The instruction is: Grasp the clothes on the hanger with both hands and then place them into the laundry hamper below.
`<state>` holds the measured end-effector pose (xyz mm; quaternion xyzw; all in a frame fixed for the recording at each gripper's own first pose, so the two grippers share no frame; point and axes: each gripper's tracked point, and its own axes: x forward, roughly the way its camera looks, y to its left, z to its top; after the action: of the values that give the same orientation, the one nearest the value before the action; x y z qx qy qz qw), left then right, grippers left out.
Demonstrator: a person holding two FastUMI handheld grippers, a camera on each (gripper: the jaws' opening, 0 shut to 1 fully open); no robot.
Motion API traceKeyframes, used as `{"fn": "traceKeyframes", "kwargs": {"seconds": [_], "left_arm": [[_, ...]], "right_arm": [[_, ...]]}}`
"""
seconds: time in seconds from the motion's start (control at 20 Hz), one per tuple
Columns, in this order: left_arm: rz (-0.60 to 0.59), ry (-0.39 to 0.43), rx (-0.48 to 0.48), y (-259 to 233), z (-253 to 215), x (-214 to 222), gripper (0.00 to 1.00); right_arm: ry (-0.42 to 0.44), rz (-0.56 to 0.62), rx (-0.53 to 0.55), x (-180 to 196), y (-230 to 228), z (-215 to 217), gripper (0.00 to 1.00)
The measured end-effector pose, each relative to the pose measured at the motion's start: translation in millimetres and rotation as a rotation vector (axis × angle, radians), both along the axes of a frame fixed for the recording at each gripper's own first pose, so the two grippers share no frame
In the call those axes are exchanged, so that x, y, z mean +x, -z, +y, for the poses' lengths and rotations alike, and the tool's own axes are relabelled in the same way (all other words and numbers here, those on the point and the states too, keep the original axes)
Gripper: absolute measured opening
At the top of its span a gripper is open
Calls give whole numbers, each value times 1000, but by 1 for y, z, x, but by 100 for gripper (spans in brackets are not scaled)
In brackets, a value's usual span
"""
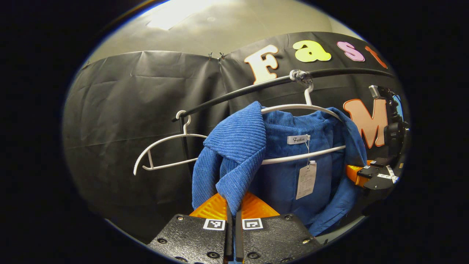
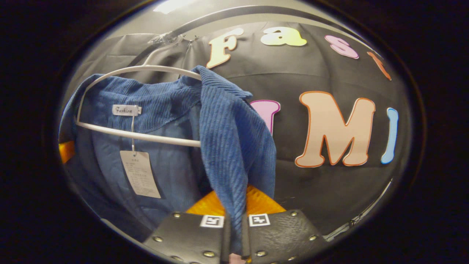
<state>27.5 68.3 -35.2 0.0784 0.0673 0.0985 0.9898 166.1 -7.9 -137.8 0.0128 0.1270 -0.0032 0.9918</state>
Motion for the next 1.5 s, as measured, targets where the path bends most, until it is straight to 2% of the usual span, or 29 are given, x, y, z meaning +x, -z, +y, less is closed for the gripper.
{"fn": "traceKeyframes", "kwargs": {"seconds": [0.1, 0.15, 0.2, 0.25, 0.5, 0.55, 0.65, 0.9, 1.05, 1.2, 1.25, 1.5], "left_arm": [[-10, -15, 5, -5, 8, -2, 0], [-12, -21, 4, -7, 11, -3, 5], [-16, -27, 1, -9, 14, -4, 3], [-24, -33, -2, -14, 16, -5, 3], [-68, -65, -36, -37, 32, -14, 3], [-75, -70, -40, -41, 35, -14, 5], [-90, -82, -42, -50, 43, -16, 0], [-113, -113, -47, -64, 62, -13, 0], [-127, -115, -35, -72, 72, -8, 0], [-135, -107, -43, -76, 81, 0, 5], [-138, -102, -48, -78, 83, 3, 0], [-151, -69, -3, -87, 90, 15, 3]], "right_arm": [[18, -10, -6, -2, -5, -5, 11], [27, -17, -14, 0, -8, -9, 6], [40, -25, -21, 0, -10, -16, 6], [51, -32, -27, 1, -14, -23, 11], [106, -75, -50, 7, -28, -47, 11], [114, -82, -54, 9, -31, -51, 11], [136, -101, -73, 10, -38, -60, 11], [188, -144, -83, 16, -53, -83, 11], [217, -172, -79, 21, -63, -95, 11], [249, -199, -65, 26, -74, -108, 11], [252, -201, -56, 27, -74, -109, 11], [242, -179, -52, 37, -62, -106, 11]]}}
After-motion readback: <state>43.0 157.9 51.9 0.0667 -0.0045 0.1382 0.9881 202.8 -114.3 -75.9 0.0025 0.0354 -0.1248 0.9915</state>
